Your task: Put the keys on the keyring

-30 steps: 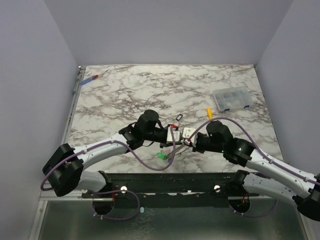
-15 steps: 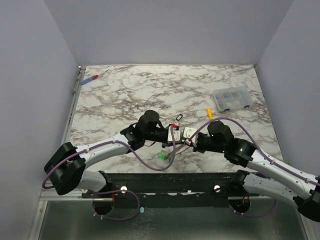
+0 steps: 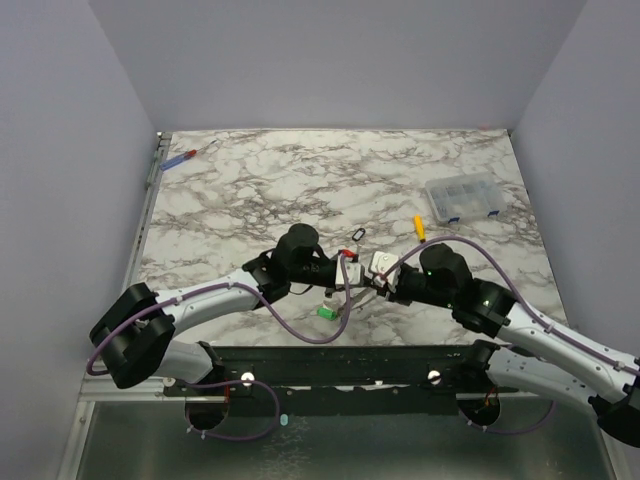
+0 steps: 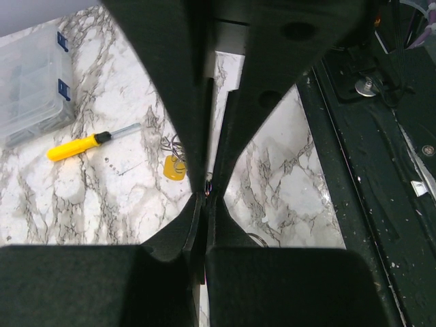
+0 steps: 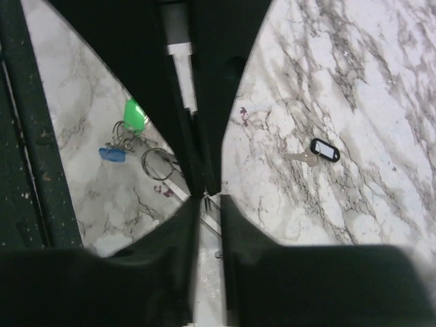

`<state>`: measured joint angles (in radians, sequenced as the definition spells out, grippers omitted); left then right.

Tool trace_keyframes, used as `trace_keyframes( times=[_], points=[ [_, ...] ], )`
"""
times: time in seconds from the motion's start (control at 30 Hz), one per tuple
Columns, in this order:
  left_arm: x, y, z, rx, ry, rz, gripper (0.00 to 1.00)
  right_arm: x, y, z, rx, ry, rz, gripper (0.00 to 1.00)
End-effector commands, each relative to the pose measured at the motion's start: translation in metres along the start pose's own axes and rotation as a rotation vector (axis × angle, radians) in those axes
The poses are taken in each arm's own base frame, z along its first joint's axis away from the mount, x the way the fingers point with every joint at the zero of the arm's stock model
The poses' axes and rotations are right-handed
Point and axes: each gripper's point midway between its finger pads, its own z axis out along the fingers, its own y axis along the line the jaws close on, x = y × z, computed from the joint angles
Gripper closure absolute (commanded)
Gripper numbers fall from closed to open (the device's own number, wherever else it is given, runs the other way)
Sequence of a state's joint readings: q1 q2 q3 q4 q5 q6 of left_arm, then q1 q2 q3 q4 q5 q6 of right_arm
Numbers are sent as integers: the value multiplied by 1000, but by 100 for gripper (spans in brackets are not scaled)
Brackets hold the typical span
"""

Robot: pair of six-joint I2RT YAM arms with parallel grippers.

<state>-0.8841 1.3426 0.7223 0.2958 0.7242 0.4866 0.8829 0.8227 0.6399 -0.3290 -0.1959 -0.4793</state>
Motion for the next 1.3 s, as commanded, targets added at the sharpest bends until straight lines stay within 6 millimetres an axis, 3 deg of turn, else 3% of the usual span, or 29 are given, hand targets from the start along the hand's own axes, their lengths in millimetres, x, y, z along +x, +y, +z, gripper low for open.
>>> trace_keyframes(
  times=[0.0, 0.13, 0.33, 0.9, 1.27],
  points=[
    [0, 0, -3, -29, -1, 5, 100, -43, -26, -10, 137, -165, 6, 57],
    [-8, 4, -10, -73, -36, 17, 100, -50, -43, -24, 244, -199, 31, 31],
    [-31, 11, -22, -154, -152, 30, 100, -62, -46, -46, 303, -309, 61, 27],
    [-96, -1, -67, -276, -516, -21, 100, -85, 19, -58, -13, -503, 32, 36],
    [-135, -11, -98, -302, -731, -44, 100, -109, 19, -52, -58, -586, 23, 59]
  ],
)
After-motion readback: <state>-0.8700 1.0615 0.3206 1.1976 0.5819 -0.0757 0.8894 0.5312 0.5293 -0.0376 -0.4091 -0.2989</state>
